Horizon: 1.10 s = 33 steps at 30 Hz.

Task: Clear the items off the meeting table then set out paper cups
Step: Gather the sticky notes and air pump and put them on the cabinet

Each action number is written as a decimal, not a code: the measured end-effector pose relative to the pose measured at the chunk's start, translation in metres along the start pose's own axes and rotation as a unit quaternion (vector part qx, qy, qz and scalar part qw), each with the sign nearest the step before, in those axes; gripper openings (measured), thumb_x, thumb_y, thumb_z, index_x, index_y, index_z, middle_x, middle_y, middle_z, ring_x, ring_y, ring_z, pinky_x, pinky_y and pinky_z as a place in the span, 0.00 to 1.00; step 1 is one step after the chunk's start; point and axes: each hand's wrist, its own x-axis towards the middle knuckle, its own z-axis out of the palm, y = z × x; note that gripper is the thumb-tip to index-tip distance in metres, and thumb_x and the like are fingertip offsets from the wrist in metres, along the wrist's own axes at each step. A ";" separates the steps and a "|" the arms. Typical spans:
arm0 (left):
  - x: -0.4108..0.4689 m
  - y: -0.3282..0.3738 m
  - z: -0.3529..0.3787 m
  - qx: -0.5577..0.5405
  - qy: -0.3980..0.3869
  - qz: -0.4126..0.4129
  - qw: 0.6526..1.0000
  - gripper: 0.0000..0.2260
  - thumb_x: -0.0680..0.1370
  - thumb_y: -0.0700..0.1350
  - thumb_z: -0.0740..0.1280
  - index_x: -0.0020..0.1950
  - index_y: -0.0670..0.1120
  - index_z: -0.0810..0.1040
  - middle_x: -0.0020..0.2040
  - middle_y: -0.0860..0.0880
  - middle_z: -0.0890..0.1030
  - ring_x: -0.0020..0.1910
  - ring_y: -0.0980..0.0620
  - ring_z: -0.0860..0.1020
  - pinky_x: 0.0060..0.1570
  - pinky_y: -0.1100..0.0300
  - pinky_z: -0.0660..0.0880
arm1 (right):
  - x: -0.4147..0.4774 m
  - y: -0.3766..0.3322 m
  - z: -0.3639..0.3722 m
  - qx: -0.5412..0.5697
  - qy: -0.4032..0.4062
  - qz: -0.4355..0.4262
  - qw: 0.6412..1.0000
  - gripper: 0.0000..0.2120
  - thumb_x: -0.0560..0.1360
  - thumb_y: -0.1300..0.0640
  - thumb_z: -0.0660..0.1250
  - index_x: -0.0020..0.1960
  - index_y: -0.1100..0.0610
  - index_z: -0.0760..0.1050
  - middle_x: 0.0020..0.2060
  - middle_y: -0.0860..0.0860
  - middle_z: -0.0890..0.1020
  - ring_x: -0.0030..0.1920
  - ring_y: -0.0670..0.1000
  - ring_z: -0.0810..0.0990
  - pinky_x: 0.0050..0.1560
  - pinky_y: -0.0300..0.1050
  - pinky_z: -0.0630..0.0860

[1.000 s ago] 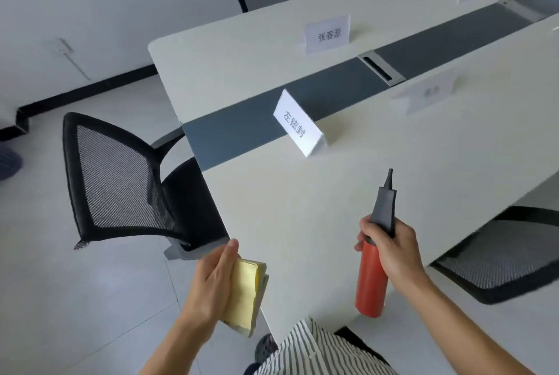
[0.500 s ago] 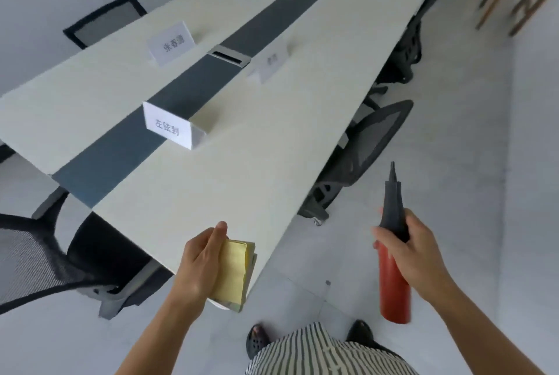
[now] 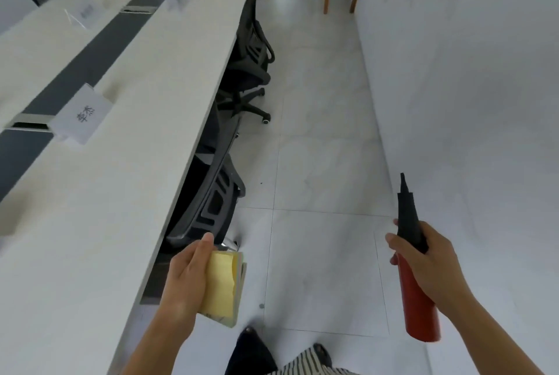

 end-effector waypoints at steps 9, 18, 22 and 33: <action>0.128 0.065 0.104 0.042 -0.038 0.006 0.998 0.20 0.79 0.56 0.60 0.35 0.43 0.69 0.27 0.50 0.63 0.27 0.51 0.63 0.31 0.58 0.62 | 0.135 -0.008 -0.025 -0.035 -0.006 0.034 0.999 0.10 0.73 0.52 0.71 0.53 0.52 0.76 0.35 0.54 0.84 0.34 0.51 0.85 0.34 0.42 0.77; 0.293 0.225 0.226 0.077 -0.098 0.075 0.989 0.18 0.80 0.56 0.58 0.36 0.45 0.68 0.33 0.48 0.66 0.33 0.50 0.67 0.37 0.55 0.67 | 0.304 -0.096 -0.055 -0.006 0.063 0.026 0.998 0.08 0.73 0.52 0.72 0.51 0.49 0.76 0.36 0.53 0.84 0.33 0.49 0.84 0.38 0.47 0.80; 0.345 0.285 0.274 0.070 -0.115 0.087 0.987 0.16 0.80 0.55 0.59 0.40 0.44 0.71 0.36 0.47 0.67 0.36 0.49 0.68 0.38 0.56 0.67 | 0.366 -0.117 -0.070 0.021 0.082 0.036 0.996 0.08 0.73 0.52 0.72 0.51 0.49 0.76 0.37 0.52 0.84 0.33 0.48 0.84 0.37 0.44 0.79; 0.499 0.394 0.423 0.070 -0.053 0.026 0.996 0.18 0.80 0.56 0.59 0.37 0.45 0.73 0.36 0.47 0.67 0.31 0.49 0.69 0.27 0.60 0.69 | 0.631 -0.136 -0.152 0.031 0.100 0.046 0.993 0.10 0.73 0.52 0.72 0.52 0.52 0.76 0.40 0.52 0.84 0.32 0.47 0.84 0.34 0.41 0.75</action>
